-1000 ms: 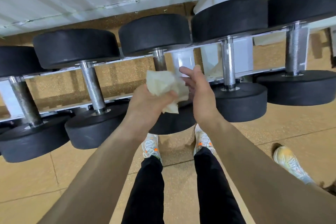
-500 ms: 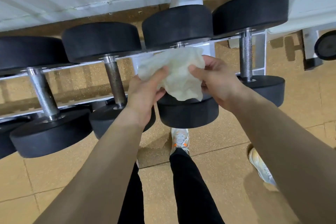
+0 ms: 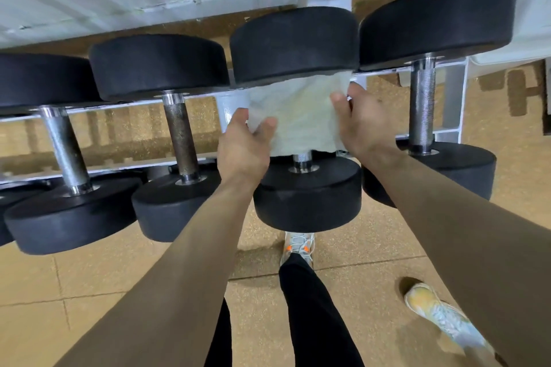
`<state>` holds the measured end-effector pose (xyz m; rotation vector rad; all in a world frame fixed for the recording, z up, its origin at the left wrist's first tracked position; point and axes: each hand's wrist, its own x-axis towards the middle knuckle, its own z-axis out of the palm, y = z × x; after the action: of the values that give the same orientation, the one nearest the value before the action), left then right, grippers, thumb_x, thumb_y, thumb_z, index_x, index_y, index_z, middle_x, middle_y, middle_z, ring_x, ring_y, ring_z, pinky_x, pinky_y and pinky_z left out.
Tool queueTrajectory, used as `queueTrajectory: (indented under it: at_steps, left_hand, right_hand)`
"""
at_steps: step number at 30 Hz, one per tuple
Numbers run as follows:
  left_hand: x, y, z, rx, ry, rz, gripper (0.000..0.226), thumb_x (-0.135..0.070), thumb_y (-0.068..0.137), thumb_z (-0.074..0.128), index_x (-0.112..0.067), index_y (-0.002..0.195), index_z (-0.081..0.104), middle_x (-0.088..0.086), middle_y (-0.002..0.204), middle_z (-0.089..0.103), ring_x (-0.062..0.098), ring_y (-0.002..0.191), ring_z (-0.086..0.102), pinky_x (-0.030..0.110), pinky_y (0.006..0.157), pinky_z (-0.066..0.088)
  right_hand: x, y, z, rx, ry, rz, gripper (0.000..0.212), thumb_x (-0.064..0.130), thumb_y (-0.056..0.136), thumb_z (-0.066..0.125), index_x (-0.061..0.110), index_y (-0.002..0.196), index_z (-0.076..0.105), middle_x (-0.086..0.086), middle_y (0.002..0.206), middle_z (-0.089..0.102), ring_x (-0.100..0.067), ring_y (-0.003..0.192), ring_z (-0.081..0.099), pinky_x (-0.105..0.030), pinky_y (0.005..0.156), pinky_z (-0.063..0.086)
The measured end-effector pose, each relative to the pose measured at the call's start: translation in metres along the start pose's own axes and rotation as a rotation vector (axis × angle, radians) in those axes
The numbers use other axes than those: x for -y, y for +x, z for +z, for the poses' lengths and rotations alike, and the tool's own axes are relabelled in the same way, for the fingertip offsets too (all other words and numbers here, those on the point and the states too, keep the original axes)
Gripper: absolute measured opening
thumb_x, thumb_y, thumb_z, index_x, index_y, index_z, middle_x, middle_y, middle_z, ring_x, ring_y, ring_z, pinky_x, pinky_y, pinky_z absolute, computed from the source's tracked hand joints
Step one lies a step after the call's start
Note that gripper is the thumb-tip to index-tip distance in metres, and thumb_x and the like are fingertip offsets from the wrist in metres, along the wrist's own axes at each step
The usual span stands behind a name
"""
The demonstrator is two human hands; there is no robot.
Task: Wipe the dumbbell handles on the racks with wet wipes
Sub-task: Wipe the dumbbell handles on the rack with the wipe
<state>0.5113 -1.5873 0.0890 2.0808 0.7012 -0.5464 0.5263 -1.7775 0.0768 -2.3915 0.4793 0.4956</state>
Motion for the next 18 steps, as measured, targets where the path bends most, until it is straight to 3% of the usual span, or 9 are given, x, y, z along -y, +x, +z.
queueTrajectory:
  at_steps: [2, 4, 5, 8, 10, 13, 16, 18]
  left_hand:
    - [0.001, -0.002, 0.007, 0.099, 0.025, -0.087, 0.045, -0.046, 0.093, 0.065, -0.019, 0.127, 0.051, -0.006, 0.098, 0.064, 0.02, 0.095, 0.063, 0.031, 0.081, 0.049]
    - [-0.001, -0.009, 0.012, 0.103, 0.027, -0.113, 0.049, -0.043, 0.093, 0.066, -0.02, 0.132, 0.046, -0.005, 0.106, 0.063, 0.02, 0.101, 0.061, 0.029, 0.083, 0.045]
    - [-0.002, -0.012, 0.014, 0.055, 0.026, -0.113, 0.052, -0.042, 0.093, 0.067, -0.02, 0.135, 0.044, -0.005, 0.112, 0.063, 0.019, 0.105, 0.06, 0.03, 0.087, 0.046]
    - [-0.005, -0.022, 0.019, -0.163, -0.058, -0.095, 0.043, -0.033, 0.094, 0.065, -0.022, 0.133, 0.048, -0.006, 0.126, 0.059, 0.018, 0.116, 0.057, 0.035, 0.097, 0.047]
    - [-0.005, -0.032, 0.026, -0.263, -0.174, -0.088, 0.027, -0.024, 0.095, 0.06, -0.023, 0.122, 0.053, -0.006, 0.12, 0.06, 0.018, 0.112, 0.057, 0.035, 0.098, 0.046]
    - [-0.003, -0.042, 0.037, -0.333, -0.25, -0.108, 0.014, -0.021, 0.096, 0.054, -0.028, 0.108, 0.051, -0.007, 0.114, 0.061, 0.018, 0.108, 0.058, 0.029, 0.09, 0.042]
    - [-0.001, -0.042, 0.043, -0.38, -0.241, -0.099, 0.009, -0.028, 0.099, 0.051, -0.029, 0.107, 0.052, -0.01, 0.113, 0.06, 0.016, 0.104, 0.058, 0.028, 0.085, 0.042]
    - [0.001, -0.041, 0.043, -0.38, -0.237, -0.083, 0.009, -0.029, 0.1, 0.05, -0.027, 0.107, 0.053, -0.009, 0.112, 0.061, 0.015, 0.101, 0.058, 0.028, 0.083, 0.042]
  right_hand:
    - [-0.002, 0.001, 0.003, 0.044, 0.018, 0.092, 0.034, 0.038, 0.106, 0.039, 0.012, 0.127, 0.049, -0.014, 0.102, 0.065, -0.035, 0.099, 0.06, -0.04, 0.083, 0.047]
    - [0.001, -0.004, 0.001, 0.034, 0.12, 0.203, 0.043, 0.028, 0.105, 0.046, 0.01, 0.143, 0.04, -0.017, 0.134, 0.053, -0.034, 0.12, 0.054, -0.037, 0.099, 0.043]
    - [0.003, -0.01, 0.0, -0.042, 0.144, 0.214, 0.044, 0.02, 0.102, 0.049, 0.006, 0.143, 0.039, -0.018, 0.14, 0.046, -0.034, 0.122, 0.051, -0.035, 0.101, 0.04]
    - [0.014, -0.033, -0.006, -0.281, 0.193, 0.077, 0.038, 0.006, 0.093, 0.057, 0.002, 0.129, 0.048, -0.013, 0.131, 0.044, -0.027, 0.109, 0.05, -0.029, 0.094, 0.041]
    - [0.024, -0.038, -0.004, -0.143, 0.266, 0.093, 0.04, 0.017, 0.095, 0.061, 0.007, 0.131, 0.049, -0.005, 0.129, 0.043, -0.017, 0.105, 0.048, -0.022, 0.088, 0.04]
    - [0.041, -0.028, 0.014, 0.242, 0.436, 0.276, 0.056, 0.036, 0.093, 0.066, 0.015, 0.14, 0.044, 0.003, 0.124, 0.055, -0.015, 0.104, 0.057, -0.024, 0.081, 0.047]
    - [0.049, -0.01, 0.036, 0.374, 0.562, 0.321, 0.029, 0.038, 0.09, 0.07, 0.018, 0.108, 0.06, 0.0, 0.101, 0.07, -0.022, 0.093, 0.07, -0.035, 0.075, 0.058]
    - [0.051, 0.002, 0.043, 0.401, 0.694, 0.341, 0.016, 0.029, 0.09, 0.074, 0.016, 0.094, 0.065, -0.001, 0.081, 0.072, -0.02, 0.075, 0.072, -0.031, 0.061, 0.057]
